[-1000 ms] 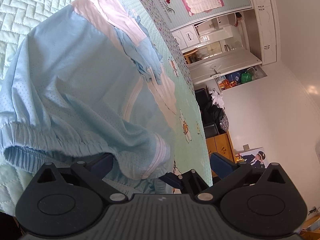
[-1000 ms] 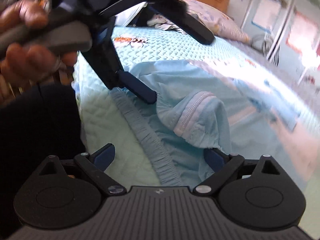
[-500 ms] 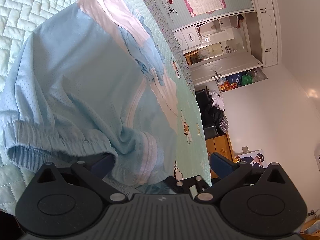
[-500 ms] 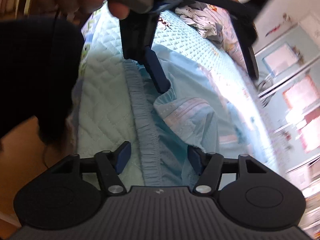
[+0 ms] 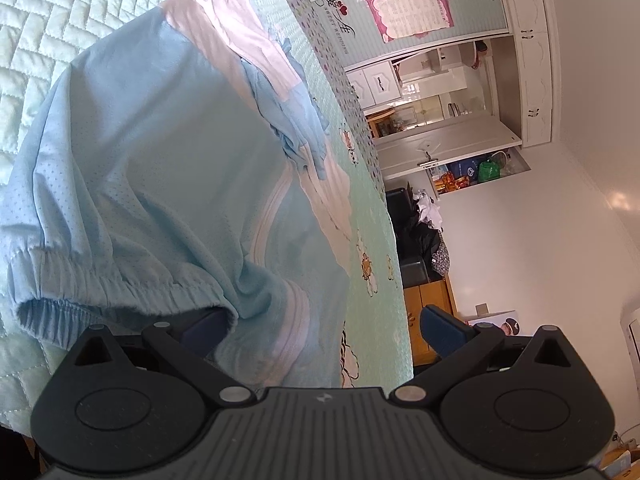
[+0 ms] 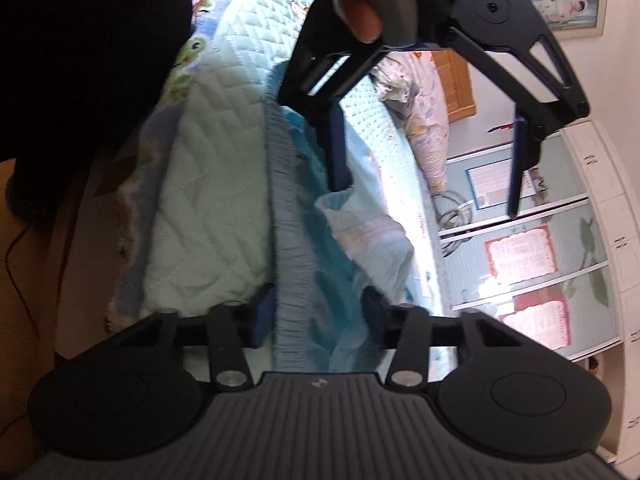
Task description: Fold clothes
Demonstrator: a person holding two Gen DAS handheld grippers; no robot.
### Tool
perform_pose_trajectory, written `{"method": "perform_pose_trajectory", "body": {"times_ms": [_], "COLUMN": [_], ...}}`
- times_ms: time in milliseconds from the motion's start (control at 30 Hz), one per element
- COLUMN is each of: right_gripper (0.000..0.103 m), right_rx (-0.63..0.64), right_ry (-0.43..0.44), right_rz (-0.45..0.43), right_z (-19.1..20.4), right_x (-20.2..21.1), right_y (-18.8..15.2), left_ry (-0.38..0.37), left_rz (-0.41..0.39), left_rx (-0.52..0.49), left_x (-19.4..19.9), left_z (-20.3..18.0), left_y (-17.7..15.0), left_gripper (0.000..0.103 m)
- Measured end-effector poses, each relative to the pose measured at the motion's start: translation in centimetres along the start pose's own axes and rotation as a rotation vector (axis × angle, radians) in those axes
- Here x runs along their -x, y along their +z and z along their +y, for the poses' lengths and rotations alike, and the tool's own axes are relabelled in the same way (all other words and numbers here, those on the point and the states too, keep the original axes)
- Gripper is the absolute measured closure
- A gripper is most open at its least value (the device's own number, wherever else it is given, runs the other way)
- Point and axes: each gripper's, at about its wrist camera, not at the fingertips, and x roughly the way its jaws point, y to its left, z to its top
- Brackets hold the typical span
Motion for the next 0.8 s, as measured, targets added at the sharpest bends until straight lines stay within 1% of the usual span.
{"method": "perform_pose_trajectory", "body": {"times_ms": [100,167,267,333,367,433,467,500,567,700,800], "right_gripper": [0.071,0.071,0.070,0.070,0.071,0.082,0.082,0.082,0.082,0.082,0.082], "right_rx": [-0.010,-0.033,0.004,-0.005,-0.014,-0.049,-0.075,-0.127,-0.272,-0.516,-0.680], "right_ry": [0.016,0.051,0.066,0.077,0.085,0.126,0.153,0.182,0.269,0.494,0.652], "right_rz": [-0.002,0.006,-0.003,-0.003,-0.001,-0.003,-0.004,-0.002,0.009,0.008,0.031], "right_z": [-0.5,-1.4,-1.8,-2.1,-2.3,-2.8,-3.2,-3.9,-6.2,-10.4,-13.1], "right_x": [0.0,-0.2,-0.1,0.0,0.1,0.2,0.3,0.3,0.0,-0.8,-2.2], "right_y": [0.3,0.4,0.3,0.1,0.0,-0.1,-0.1,-0.2,-0.6,-1.5,-2.9], "left_ry": [-0.001,0.000,0.002,0.002,0.000,-0.003,-0.004,-0.005,-0.006,-0.003,0.006], "left_rz": [0.001,0.003,0.009,0.014,0.012,0.006,0.003,-0.001,-0.007,-0.011,-0.008], "left_rx": [-0.001,-0.002,-0.008,-0.017,-0.023,-0.032,-0.037,-0.042,-0.050,-0.054,-0.051], "left_x": [-0.1,-0.1,0.0,0.1,0.3,0.7,0.9,1.2,1.6,1.9,2.0], "left_z": [0.0,0.0,-0.1,-0.2,-0.2,-0.4,-0.5,-0.6,-0.8,-0.8,-0.7], "left_y": [0.0,0.0,0.0,-0.1,-0.1,-0.2,-0.2,-0.2,-0.2,-0.2,-0.3], "left_gripper": [0.000,0.000,0.000,0.000,0.000,0.000,0.000,0.000,0.000,0.000,0.000]}}
